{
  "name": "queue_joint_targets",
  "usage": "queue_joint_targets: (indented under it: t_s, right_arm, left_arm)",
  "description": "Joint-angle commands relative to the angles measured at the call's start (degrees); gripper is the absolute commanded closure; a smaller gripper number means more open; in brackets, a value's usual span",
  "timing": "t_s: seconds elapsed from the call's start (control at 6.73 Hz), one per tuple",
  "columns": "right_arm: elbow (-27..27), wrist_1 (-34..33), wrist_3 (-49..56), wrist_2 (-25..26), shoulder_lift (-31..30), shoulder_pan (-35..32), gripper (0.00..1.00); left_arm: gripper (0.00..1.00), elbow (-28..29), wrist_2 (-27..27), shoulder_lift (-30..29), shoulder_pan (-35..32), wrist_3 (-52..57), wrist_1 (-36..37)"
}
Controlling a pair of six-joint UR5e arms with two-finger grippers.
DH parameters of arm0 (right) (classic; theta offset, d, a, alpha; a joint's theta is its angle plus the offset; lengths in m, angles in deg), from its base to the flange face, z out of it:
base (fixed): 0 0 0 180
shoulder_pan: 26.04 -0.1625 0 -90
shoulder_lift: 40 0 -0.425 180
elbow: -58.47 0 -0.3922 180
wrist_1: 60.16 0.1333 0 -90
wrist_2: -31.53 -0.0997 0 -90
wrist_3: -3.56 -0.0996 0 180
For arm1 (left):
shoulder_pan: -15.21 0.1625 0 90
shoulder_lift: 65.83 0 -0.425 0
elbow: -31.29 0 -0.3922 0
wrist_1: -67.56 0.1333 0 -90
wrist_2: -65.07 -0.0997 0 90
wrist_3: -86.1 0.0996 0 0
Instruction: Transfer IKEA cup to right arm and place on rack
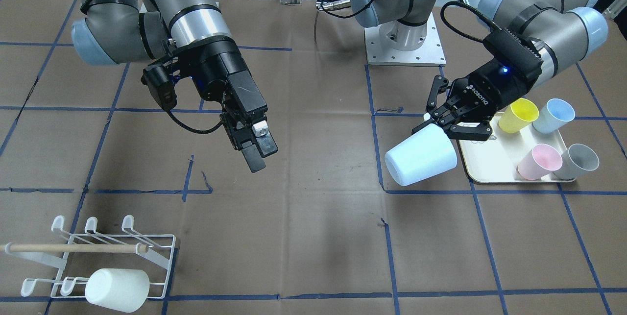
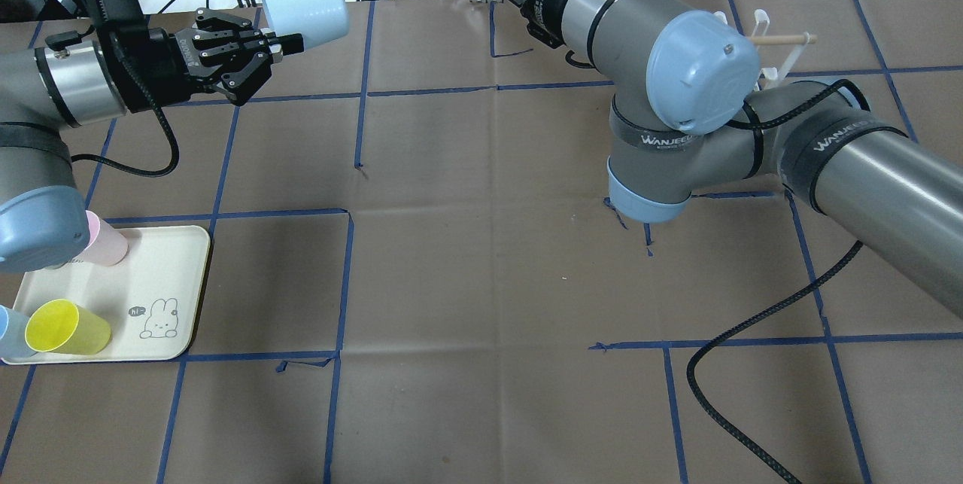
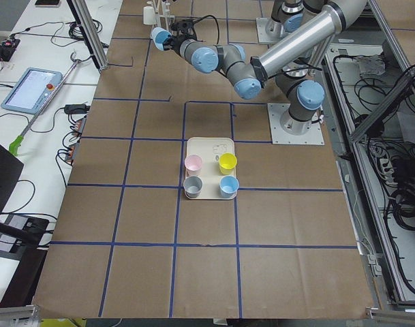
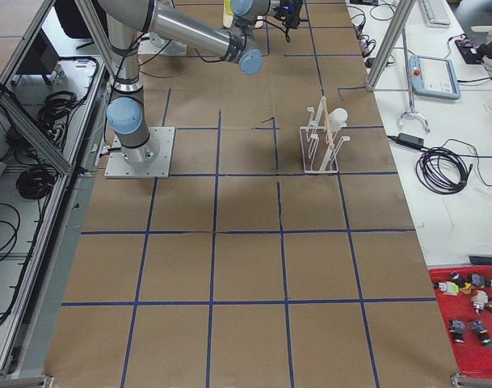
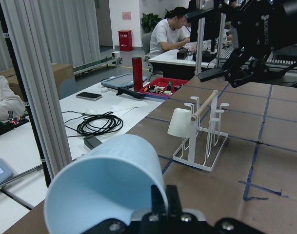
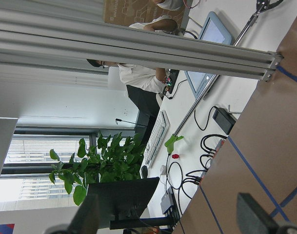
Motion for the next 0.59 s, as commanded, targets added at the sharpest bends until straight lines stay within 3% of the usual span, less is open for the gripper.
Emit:
queue_joint_targets:
  t_s: [0.0,0.3,0.45]
  right_arm:
    - [-0.7,0.61,0.46,0.1,0.43,0.03,0.0]
    - [-4.99,-0.53,-1.12,-0.34,-0.01,0.12,0.0]
    - [-5.88,-1.58,-5.04,-0.17,-0.01,0.38,0.0]
  left_arm:
    - [1.0,0.46,3.61,-5.6,-2.73,1.08,3.67]
    - [1.0,1.5,3.37,-10.72,-8.18,-0.76,10.54]
    - [1.0,4.56,3.11,-13.87,-8.82,-0.85,10.56]
